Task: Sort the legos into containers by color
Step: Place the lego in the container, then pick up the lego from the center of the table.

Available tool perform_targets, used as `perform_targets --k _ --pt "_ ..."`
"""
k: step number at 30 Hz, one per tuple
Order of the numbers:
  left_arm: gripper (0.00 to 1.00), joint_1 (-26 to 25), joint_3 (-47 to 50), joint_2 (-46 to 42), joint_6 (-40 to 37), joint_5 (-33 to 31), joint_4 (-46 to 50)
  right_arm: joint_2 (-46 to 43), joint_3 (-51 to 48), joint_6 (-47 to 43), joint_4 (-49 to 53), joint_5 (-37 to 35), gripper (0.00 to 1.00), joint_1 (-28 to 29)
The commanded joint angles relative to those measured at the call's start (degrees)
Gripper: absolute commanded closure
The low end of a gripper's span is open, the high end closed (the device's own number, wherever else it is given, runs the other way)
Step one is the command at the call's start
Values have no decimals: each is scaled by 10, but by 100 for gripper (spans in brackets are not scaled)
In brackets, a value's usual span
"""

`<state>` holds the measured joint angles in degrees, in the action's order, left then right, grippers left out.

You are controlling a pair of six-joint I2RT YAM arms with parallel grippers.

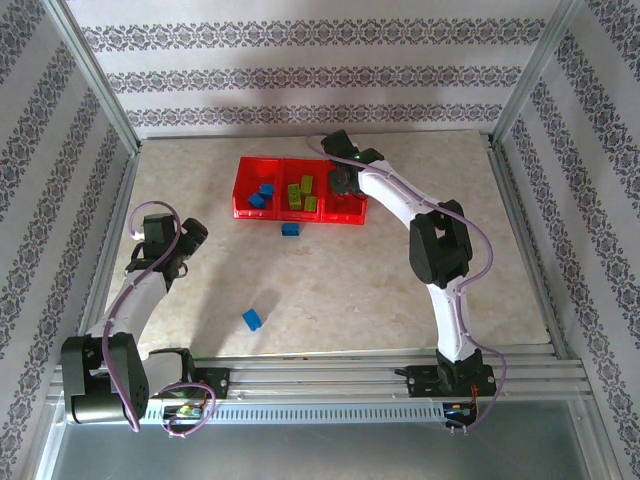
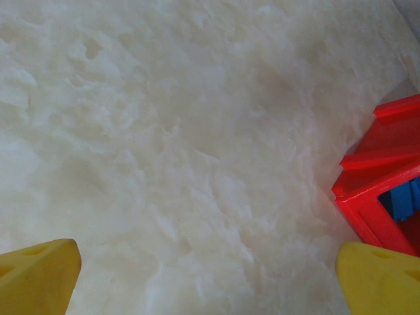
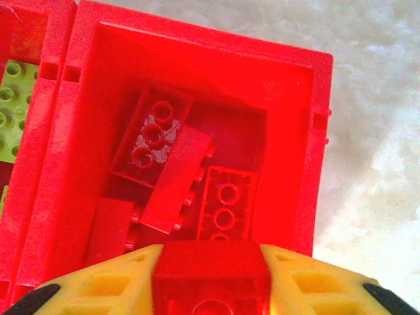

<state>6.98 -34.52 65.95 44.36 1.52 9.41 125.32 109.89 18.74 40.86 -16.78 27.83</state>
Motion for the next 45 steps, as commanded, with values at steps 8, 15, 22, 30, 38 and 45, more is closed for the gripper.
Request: perform_targets --k 8,15,22,30,38,45 --pt "0 -21 -30 -7 -30 -2 30 -16 12 -9 3 -19 56 -7" --pt "0 -33 -42 -6 -45 -2 46 -58 -23 -4 -18 -16 53 -6" --pt "0 -65 -60 -1 -65 -10 63 -107 -84 11 -53 -8 38 -2" --pt "0 -197 -114 71 -101 -57 70 -173 -165 33 -89 -13 7 8" --pt "0 -309 -185 181 -123 -81 58 -237 -236 59 -107 -54 2 21" --pt "0 -344 -247 280 -131 -64 36 -307 -325 91 -148 -88 2 23"
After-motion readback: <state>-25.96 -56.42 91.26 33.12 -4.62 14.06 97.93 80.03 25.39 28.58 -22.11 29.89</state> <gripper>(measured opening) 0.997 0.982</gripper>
